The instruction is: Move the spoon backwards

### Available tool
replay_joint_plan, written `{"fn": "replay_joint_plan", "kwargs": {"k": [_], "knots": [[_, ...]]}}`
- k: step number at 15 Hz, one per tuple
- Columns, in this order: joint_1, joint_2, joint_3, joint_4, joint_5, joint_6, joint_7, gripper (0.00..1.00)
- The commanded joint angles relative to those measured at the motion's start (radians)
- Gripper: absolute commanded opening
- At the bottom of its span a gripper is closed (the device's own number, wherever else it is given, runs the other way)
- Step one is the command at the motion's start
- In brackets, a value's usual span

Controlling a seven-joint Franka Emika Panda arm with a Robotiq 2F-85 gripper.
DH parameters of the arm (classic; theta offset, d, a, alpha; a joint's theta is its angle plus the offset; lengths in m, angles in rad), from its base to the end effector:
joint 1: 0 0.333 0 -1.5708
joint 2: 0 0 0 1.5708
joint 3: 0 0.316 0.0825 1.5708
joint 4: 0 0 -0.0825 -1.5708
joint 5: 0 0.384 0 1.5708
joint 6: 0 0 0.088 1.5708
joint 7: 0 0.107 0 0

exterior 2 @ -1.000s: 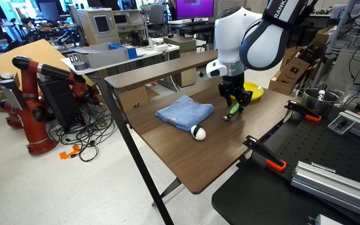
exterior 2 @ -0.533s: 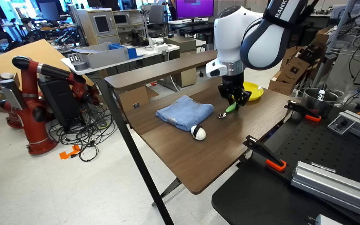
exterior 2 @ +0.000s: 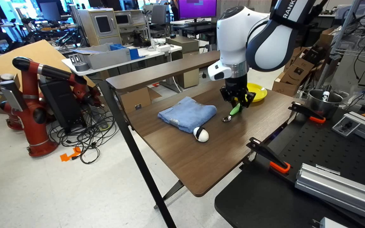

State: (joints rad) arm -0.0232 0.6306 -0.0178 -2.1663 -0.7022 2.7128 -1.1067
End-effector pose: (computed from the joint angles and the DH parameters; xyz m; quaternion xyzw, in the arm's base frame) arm 0.5316 0.0004 0.0890 0.6445 0.7515 -0.1075 0.0910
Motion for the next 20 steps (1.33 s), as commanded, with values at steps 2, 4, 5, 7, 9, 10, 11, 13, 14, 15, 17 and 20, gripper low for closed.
{"fn": "replay_joint_plan", "kwargs": {"k": [2, 4, 5, 7, 9, 10, 11, 13, 14, 15, 17, 20], "knots": [[-0.027, -0.063, 0.013, -0.071, -0.026, 0.045, -0.052, 0.07], [-0.046, -0.098, 0.023, -0.092, -0.014, 0.050, -0.088, 0.07], [-0.060, -0.122, 0.032, -0.103, -0.003, 0.047, -0.118, 0.07], [-0.083, -0.161, 0.041, -0.114, 0.017, 0.040, -0.171, 0.07], [-0.106, -0.201, 0.052, -0.119, 0.045, 0.030, -0.226, 0.07], [-0.116, -0.212, 0.057, -0.110, 0.062, 0.023, -0.255, 0.07], [-0.122, -0.234, 0.060, -0.113, 0.078, 0.017, -0.277, 0.07], [-0.128, -0.255, 0.062, -0.095, 0.121, 0.005, -0.322, 0.07], [-0.131, -0.255, 0.064, -0.077, 0.150, -0.002, -0.349, 0.07], [-0.131, -0.265, 0.065, -0.068, 0.177, -0.008, -0.373, 0.07], [-0.134, -0.254, 0.068, -0.020, 0.243, -0.022, -0.432, 0.07], [-0.138, -0.221, 0.075, 0.070, 0.327, -0.066, -0.514, 0.07]]}}
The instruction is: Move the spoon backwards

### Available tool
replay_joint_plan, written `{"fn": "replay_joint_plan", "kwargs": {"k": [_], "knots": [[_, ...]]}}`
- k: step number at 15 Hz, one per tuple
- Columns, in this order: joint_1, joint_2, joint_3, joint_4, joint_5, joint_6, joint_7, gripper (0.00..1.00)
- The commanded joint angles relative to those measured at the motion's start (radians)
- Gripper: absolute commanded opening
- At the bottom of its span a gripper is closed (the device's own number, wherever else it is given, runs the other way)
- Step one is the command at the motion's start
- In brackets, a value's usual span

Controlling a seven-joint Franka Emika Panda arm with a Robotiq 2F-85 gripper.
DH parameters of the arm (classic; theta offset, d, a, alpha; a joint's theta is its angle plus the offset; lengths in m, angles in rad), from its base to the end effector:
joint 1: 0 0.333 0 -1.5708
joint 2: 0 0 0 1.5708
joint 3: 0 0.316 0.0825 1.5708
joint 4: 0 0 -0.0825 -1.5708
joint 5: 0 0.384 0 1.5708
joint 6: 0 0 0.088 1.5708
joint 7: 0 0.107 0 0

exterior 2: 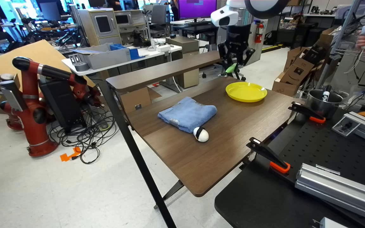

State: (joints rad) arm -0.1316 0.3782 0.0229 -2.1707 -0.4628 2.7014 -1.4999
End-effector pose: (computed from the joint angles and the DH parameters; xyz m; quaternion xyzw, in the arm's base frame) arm 0.5748 -0.0475 0.2296 0.6184 0.7746 -0.0267 0.1297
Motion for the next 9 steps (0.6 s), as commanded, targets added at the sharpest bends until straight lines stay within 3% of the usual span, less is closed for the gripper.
{"fn": "replay_joint_plan", "kwargs": {"k": [1, 9], "knots": [[-0.028, 0.041, 0.034, 0.104, 0.108, -0.073, -0.141, 0.07], [-0.019, 0.214, 0.043, 0.359, 0.201, -0.232, -0.243, 0.07]]}}
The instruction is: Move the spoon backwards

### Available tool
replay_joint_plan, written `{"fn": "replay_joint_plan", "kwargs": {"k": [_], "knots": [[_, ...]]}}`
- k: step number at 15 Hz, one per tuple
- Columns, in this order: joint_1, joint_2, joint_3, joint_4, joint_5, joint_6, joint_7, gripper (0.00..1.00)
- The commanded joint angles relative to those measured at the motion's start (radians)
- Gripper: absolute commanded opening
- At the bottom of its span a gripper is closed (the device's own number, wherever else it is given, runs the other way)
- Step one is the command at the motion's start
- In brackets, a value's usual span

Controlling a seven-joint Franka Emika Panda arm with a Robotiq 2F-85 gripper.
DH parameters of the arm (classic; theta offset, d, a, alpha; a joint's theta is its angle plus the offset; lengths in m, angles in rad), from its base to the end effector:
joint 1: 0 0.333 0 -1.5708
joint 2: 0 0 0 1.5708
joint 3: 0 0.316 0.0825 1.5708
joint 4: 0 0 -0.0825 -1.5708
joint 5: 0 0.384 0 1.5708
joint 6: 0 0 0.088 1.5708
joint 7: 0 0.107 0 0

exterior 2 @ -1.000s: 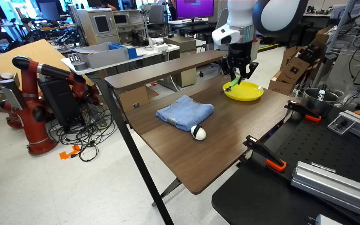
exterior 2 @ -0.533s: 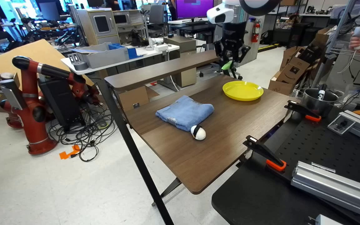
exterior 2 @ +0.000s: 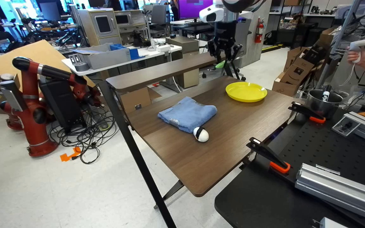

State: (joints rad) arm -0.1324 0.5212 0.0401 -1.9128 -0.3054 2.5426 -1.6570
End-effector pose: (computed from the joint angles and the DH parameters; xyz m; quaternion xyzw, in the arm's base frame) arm 0.6374 -0.0566 0.2309 0.6179 0.7800 -0.0284 0.0951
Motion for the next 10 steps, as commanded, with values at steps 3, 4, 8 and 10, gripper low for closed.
{"fn": "replay_joint_plan", "kwargs": {"k": [3, 4, 8, 10], "knots": [[-0.011, 0.136, 0.032, 0.177, 0.038, -0.116, -0.099, 0.07], [-0.009, 0.155, 0.033, 0.199, 0.038, -0.127, -0.098, 0.07], [0.001, 0.220, 0.041, 0.272, 0.032, -0.167, -0.104, 0.07], [0.003, 0.250, 0.048, 0.303, 0.034, -0.185, -0.116, 0.07]]}}
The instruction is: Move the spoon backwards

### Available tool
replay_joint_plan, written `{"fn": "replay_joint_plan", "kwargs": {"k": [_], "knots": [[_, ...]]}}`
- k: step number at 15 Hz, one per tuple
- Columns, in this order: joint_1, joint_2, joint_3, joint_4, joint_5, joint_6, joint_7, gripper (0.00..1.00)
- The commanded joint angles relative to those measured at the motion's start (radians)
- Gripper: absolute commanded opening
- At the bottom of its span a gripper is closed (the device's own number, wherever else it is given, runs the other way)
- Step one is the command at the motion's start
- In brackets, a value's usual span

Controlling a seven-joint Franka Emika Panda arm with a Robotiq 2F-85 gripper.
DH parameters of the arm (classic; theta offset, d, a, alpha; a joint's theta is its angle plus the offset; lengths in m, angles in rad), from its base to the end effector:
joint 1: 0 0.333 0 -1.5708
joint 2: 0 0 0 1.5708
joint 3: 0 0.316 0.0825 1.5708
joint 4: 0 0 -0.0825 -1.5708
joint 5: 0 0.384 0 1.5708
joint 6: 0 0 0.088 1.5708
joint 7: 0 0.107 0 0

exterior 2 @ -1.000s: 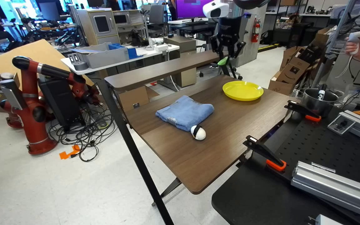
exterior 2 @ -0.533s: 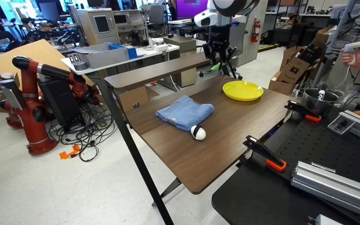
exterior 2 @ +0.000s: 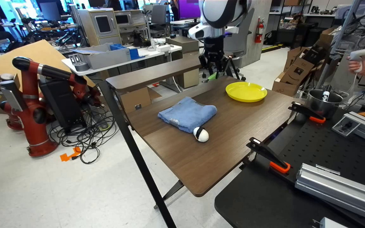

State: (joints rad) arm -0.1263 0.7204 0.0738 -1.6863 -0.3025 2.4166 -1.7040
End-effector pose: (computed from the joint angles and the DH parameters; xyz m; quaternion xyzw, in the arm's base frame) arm 0.6773 -0.0422 0.1815 0.5967 0.7988 -0.0541 0.0547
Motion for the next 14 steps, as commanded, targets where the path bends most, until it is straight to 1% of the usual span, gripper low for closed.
{"fn": "replay_joint_plan", "kwargs": {"k": [1, 6, 14], "knots": [[-0.002, 0.065, 0.015, 0.090, 0.030, -0.065, -0.070, 0.07], [0.008, 0.115, 0.013, 0.130, 0.025, -0.082, -0.063, 0.07], [0.017, 0.226, 0.014, 0.244, 0.026, -0.142, -0.079, 0.07]]}}
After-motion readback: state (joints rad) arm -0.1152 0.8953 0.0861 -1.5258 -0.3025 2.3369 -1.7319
